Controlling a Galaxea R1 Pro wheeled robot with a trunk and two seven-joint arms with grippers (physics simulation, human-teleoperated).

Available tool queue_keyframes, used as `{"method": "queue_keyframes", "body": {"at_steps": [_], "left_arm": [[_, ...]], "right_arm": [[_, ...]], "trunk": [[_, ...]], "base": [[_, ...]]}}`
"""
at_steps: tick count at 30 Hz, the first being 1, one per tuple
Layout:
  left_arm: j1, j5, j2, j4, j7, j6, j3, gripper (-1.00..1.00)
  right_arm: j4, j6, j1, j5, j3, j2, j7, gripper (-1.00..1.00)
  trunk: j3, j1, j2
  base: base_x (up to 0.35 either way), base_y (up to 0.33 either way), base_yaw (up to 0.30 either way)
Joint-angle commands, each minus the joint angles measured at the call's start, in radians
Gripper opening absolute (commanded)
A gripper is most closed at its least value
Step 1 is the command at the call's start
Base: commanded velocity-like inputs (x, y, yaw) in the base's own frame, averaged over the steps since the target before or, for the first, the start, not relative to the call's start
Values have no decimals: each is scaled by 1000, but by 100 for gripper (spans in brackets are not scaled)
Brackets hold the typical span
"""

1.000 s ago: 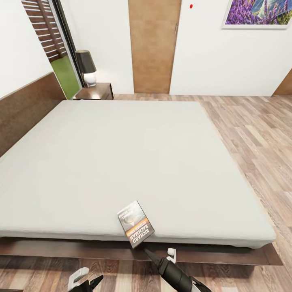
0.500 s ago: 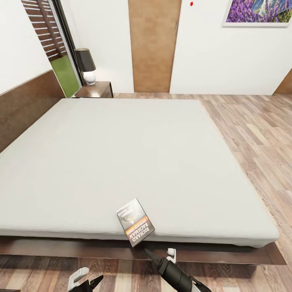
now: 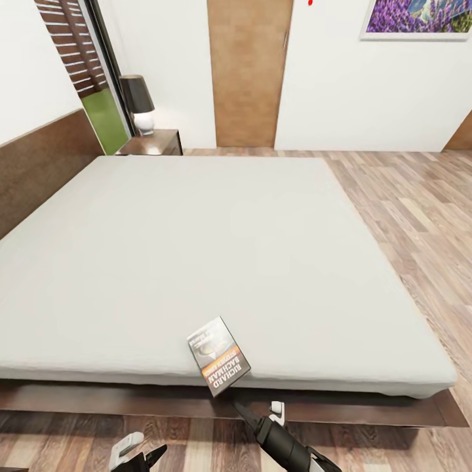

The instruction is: In the bedroom, move the book from the bed onto either nightstand, and place the two sandals side by side next to the bed.

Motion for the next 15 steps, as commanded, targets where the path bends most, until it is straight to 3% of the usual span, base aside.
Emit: {"method": "queue_keyframes", "body": {"at_steps": [1, 6, 15], "left_arm": [[0, 9, 0, 0, -4, 10, 3, 100], [0, 9, 0, 0, -5, 10, 3, 100], [0, 9, 1, 0, -10, 10, 4, 100]], "right_arm": [[0, 6, 0, 5, -8, 1, 3, 100], [0, 6, 0, 5, -9, 1, 3, 100], [0, 7, 0, 5, -9, 1, 3, 100]], "trunk": [[-4, 4, -8], [-20, 23, -43], [-20, 23, -43]], "base": [[0, 0, 0], [0, 0, 0], [0, 0, 0]]}}
